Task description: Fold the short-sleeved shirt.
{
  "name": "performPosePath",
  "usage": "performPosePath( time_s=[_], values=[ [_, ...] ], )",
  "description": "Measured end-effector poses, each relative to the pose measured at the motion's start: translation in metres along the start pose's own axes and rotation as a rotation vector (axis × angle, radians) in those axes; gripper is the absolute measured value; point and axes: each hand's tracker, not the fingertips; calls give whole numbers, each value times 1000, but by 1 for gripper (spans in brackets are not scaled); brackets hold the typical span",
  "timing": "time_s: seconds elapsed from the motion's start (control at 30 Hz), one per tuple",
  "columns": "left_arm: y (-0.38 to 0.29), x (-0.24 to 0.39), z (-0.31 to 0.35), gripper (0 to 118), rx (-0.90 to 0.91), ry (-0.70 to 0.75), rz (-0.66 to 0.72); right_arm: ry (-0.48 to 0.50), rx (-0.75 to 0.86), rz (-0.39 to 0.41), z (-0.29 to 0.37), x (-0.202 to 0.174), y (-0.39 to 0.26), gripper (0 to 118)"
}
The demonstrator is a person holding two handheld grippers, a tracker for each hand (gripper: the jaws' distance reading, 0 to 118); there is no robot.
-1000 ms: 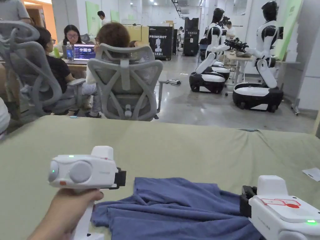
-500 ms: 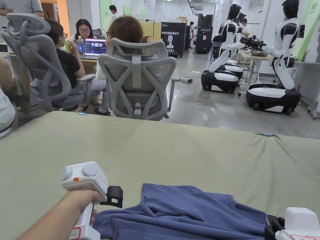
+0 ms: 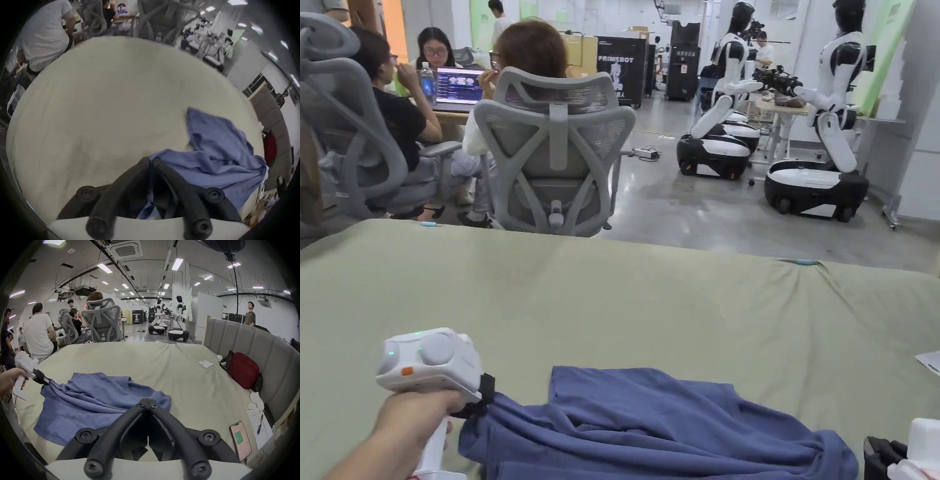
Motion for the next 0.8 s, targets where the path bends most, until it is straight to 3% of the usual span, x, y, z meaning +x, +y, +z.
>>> performPosePath(
  time_s=[0.1,0.2,0.3,0.33,0.37,0.4,0.43,0.5,0.53,0.57,0.67,0.7,0.73,0.77,0.8],
  values=[
    [-10,18,33,1,76,-36,-33,-39,-53,-22,-27,34,15,0],
    [-21,25,51,1,115,-65,-70,-79,-153,31,-69,58,25,0],
    [-33,35,58,1,133,-56,-111,-12,-242,52,-112,69,27,2],
    [-35,36,59,1,137,-57,-115,3,-262,26,-125,72,26,19],
    [-34,38,57,1,140,-54,-118,2,-276,-1,-139,73,25,55],
    [-35,38,57,1,142,-50,-124,-35,-264,-16,-152,75,22,106],
    [-36,39,56,1,141,-46,-131,-59,-275,-9,-163,75,18,118],
    [-35,40,52,1,136,-31,-146,-61,-297,18,-184,73,3,100],
    [-36,40,50,1,133,-29,-148,-44,-325,30,-193,71,-2,98],
    [-36,40,48,1,128,-29,-146,1,-371,55,-204,68,-9,97],
    [-33,41,36,1,105,-12,-161,134,-507,90,-218,50,-31,71],
    [-33,41,32,1,99,-3,-168,142,-518,106,-217,43,-35,64],
    [-33,41,30,1,95,2,-169,68,-431,142,-209,41,-33,58],
    [-31,40,27,1,91,7,-169,76,-419,116,-206,42,-29,39],
    [-30,41,26,1,86,13,-181,66,-417,73,-202,45,-22,2]
  ],
)
